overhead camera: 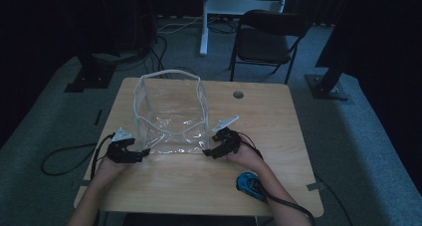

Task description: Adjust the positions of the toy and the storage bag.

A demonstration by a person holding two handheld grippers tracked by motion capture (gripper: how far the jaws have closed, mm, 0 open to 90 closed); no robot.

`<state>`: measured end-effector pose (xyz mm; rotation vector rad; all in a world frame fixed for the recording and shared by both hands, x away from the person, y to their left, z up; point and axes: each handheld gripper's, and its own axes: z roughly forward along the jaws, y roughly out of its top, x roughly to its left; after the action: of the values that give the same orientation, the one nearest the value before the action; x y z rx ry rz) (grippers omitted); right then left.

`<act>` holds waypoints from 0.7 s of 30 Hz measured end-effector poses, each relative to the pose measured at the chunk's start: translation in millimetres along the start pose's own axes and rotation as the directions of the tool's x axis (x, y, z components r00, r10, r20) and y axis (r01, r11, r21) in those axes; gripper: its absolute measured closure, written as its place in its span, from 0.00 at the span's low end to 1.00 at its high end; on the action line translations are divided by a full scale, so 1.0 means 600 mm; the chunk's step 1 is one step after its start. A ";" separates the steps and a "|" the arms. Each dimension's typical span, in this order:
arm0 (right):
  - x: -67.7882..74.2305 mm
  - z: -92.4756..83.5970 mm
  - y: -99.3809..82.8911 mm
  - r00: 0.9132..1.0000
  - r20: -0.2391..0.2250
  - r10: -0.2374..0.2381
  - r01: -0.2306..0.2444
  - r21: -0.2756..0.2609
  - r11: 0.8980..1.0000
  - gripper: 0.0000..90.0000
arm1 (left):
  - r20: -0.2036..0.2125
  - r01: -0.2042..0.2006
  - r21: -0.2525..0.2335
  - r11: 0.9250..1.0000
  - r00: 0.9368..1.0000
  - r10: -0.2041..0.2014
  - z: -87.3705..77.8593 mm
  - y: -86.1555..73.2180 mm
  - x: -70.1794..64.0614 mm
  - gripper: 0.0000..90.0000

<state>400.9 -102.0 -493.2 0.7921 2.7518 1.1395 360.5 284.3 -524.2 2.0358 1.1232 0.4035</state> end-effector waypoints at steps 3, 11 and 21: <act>0.001 0.003 0.004 1.000 -0.013 0.003 -0.003 -0.007 1.000 0.35 | 0.010 -0.009 -0.015 1.000 1.000 0.009 0.004 0.000 -0.004 0.27; 0.002 0.013 0.009 1.000 0.001 -0.012 0.012 -0.005 1.000 0.76 | 0.024 -0.010 -0.034 0.999 1.000 0.011 0.012 -0.004 -0.011 0.55; 0.006 0.001 0.000 0.999 0.035 -0.035 0.035 0.001 0.999 0.95 | 0.042 -0.044 -0.089 0.995 0.998 0.048 0.012 -0.012 -0.019 0.88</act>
<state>397.8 -99.6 -493.0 0.7528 2.7266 1.1081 354.0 273.7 -533.4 1.9866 1.0165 0.4221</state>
